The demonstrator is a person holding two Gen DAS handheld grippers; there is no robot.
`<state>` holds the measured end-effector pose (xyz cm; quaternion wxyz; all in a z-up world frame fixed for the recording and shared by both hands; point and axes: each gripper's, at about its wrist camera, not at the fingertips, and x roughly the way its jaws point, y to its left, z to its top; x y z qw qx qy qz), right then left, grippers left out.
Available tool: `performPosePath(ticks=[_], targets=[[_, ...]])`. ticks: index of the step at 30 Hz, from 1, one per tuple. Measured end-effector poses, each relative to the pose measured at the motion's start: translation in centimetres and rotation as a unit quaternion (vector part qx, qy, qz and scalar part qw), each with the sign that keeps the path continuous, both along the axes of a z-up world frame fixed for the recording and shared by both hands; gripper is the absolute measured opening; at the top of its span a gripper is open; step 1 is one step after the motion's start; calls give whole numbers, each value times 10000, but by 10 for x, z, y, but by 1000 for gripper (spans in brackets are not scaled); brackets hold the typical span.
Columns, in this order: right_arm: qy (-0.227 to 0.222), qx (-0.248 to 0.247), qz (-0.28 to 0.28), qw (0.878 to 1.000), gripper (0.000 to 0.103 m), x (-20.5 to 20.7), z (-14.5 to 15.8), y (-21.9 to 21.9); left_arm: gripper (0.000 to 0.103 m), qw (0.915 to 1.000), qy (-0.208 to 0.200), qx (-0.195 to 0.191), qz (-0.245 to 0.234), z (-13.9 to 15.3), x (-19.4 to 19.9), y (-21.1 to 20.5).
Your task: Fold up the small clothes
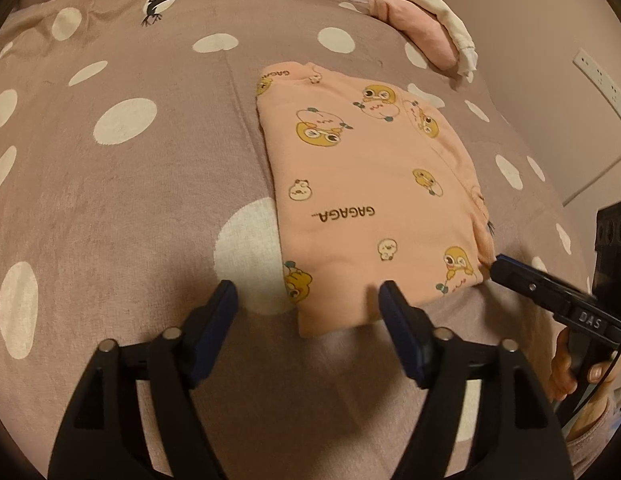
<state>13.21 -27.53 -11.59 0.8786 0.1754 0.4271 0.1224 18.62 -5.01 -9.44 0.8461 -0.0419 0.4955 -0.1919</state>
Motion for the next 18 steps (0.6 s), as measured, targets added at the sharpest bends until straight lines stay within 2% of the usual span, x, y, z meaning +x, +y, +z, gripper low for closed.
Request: performPosePath(ticks=[6, 18], targets=[[39, 417, -42, 9991, 54, 3, -3, -5, 76, 9998, 139, -125, 62, -3, 6, 2], [54, 727, -35, 9973, 54, 14, -6, -7, 76, 9997, 160, -185, 19, -5, 15, -4]])
